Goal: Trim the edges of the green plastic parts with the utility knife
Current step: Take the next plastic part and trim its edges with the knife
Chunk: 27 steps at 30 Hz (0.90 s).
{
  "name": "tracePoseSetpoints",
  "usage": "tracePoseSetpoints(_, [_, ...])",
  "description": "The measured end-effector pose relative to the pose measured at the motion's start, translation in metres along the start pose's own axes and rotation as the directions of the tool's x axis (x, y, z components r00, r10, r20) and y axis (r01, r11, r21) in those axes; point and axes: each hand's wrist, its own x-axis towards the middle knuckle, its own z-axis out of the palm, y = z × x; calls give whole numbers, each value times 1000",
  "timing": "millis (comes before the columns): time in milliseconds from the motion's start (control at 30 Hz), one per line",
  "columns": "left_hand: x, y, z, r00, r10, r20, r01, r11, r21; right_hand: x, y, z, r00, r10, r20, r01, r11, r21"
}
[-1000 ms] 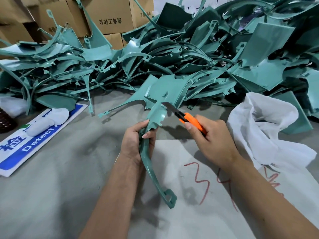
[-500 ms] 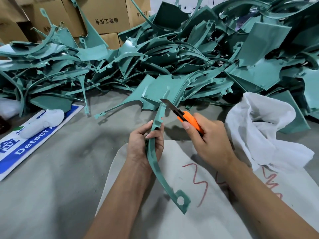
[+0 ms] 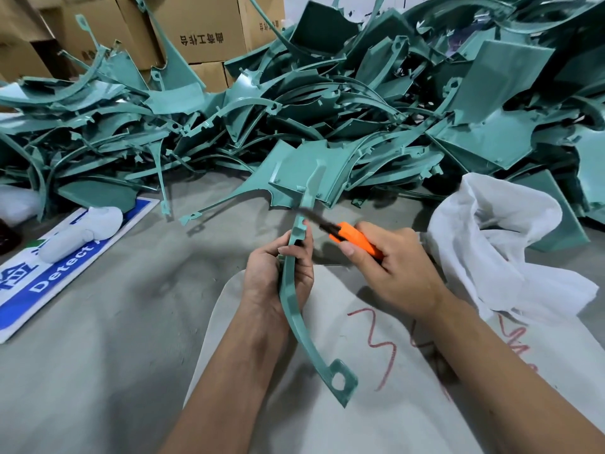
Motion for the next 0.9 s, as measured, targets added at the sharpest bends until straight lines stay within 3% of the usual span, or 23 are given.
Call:
tracePoseSetpoints(67, [2, 2, 0, 1000, 8, -19, -8, 1000, 11, -1, 2, -1, 1000, -8, 15, 8, 1000, -7])
tracePoseSetpoints(233, [4, -2, -2, 998, 33, -44, -28, 995, 98, 0, -1, 2, 987, 50, -150, -53, 998, -15])
tracePoseSetpoints(533, [4, 7, -1, 997, 81, -6, -80, 993, 91, 1, 6, -1, 998, 16, -63, -15, 1000, 15])
tracePoseSetpoints(700, [10, 10, -2, 993, 117, -26, -114, 989, 98, -2, 5, -5, 995, -6, -104, 6, 1000, -5])
tracePoseSetpoints(900, [13, 3, -5, 998, 60, -14, -53, 950, 307, 1, 5, 4, 999, 43, 1, -43, 995, -88])
